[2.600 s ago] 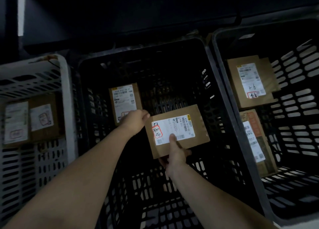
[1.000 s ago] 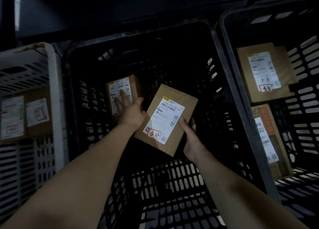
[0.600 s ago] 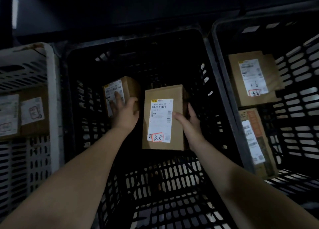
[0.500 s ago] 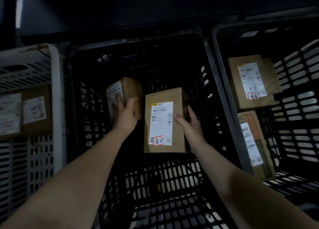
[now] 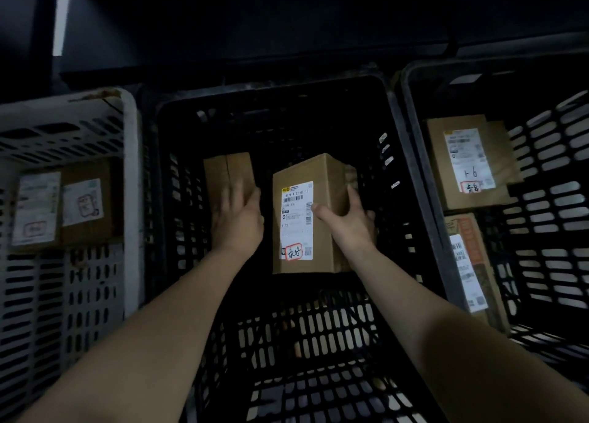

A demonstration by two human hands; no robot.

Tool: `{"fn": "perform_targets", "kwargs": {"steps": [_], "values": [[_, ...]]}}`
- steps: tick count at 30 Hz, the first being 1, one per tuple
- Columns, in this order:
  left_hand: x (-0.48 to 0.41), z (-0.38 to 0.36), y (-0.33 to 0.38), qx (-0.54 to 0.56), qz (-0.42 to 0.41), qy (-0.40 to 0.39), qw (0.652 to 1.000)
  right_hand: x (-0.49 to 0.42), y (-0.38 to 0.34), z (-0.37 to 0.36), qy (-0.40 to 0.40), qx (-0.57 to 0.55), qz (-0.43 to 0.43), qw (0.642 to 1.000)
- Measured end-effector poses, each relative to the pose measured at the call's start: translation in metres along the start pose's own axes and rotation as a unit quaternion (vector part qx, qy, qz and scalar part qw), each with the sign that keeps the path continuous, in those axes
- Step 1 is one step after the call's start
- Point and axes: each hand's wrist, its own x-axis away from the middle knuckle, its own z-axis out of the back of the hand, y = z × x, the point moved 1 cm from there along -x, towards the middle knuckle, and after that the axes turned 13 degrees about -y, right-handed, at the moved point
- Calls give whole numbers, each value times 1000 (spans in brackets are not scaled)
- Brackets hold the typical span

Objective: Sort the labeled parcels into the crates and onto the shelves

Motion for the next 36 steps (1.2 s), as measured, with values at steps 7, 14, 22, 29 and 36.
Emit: {"fn": "perform_targets", "kwargs": {"steps": [7,14,22,29,36], "values": [[0,-1,-2,-143,-7,-116,983,15,-3,1,36,70,-11,997],[13,7,-1,-35,-8,-144,989,42,-23,-13,105,16,88,990],[7,17,-2,-30,7,-156,987,37,-15,-46,120,-166,47,978],[13,4,-11,-116,-15,-138,983,52,-12,-56,176,-187,63,964],[9,19,-11,195,32,-144,970,61,4,-82,125,-454,-35,881]]}}
